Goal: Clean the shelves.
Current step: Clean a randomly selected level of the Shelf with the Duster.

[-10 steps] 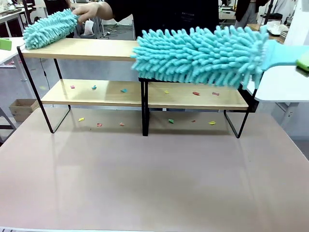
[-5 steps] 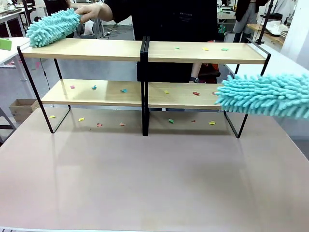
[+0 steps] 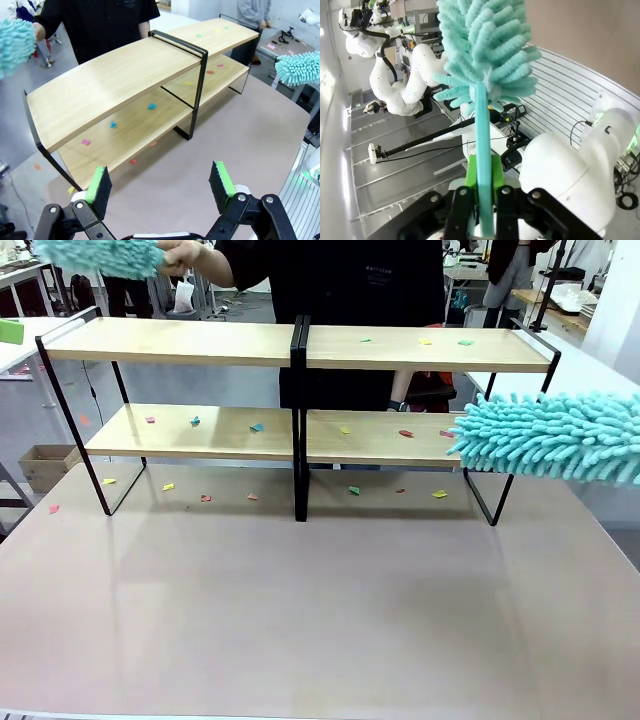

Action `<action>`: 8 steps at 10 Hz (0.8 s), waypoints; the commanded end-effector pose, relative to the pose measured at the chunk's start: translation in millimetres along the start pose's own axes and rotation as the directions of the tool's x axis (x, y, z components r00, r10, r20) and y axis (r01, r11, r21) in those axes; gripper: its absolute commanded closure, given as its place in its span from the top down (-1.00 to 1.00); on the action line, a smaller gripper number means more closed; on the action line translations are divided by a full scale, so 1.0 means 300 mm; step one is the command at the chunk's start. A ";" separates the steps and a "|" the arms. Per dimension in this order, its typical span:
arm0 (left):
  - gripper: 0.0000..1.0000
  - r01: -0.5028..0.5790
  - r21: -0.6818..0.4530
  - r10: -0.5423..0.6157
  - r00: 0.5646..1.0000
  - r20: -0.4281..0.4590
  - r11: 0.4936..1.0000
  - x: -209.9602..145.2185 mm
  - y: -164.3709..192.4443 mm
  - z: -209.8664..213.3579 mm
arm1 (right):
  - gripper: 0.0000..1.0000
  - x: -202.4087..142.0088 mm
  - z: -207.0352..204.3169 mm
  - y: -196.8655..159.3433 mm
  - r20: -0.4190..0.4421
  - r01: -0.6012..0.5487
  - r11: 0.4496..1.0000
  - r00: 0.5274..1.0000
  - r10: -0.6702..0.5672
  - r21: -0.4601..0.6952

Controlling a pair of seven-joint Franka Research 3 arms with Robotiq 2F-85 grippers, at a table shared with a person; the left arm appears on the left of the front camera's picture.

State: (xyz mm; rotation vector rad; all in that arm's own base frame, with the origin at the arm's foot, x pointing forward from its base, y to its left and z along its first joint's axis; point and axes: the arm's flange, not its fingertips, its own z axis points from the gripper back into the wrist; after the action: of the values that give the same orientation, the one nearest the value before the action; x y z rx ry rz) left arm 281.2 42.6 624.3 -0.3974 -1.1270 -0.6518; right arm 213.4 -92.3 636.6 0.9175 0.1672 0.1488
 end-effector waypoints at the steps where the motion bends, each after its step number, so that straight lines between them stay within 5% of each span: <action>1: 1.00 0.001 -0.004 -0.001 1.000 -0.003 1.000 -0.001 0.001 0.000 | -0.75 0.048 -0.101 0.105 0.068 -0.096 0.993 0.993 0.101 -0.072; 5: 1.00 0.001 -0.004 -0.001 1.000 -0.003 1.000 -0.001 0.001 0.000 | -0.75 0.102 -0.178 0.313 0.265 -0.326 0.943 0.905 0.332 -0.069; 6: 1.00 0.001 -0.004 -0.001 1.000 -0.003 1.000 -0.001 0.001 0.000 | -0.75 0.087 -0.161 0.289 0.164 -0.268 0.962 0.948 0.273 -0.052; 8: 1.00 0.001 -0.004 -0.001 1.000 -0.003 1.000 -0.001 0.001 0.000 | -0.75 0.118 -0.166 0.327 0.214 -0.241 0.967 0.943 0.254 -0.086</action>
State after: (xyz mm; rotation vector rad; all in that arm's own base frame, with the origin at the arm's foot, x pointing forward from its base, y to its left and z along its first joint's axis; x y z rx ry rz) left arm 281.3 42.5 624.1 -0.3975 -1.1265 -0.6520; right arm 229.1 13.7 684.1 0.8893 -0.1650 0.2915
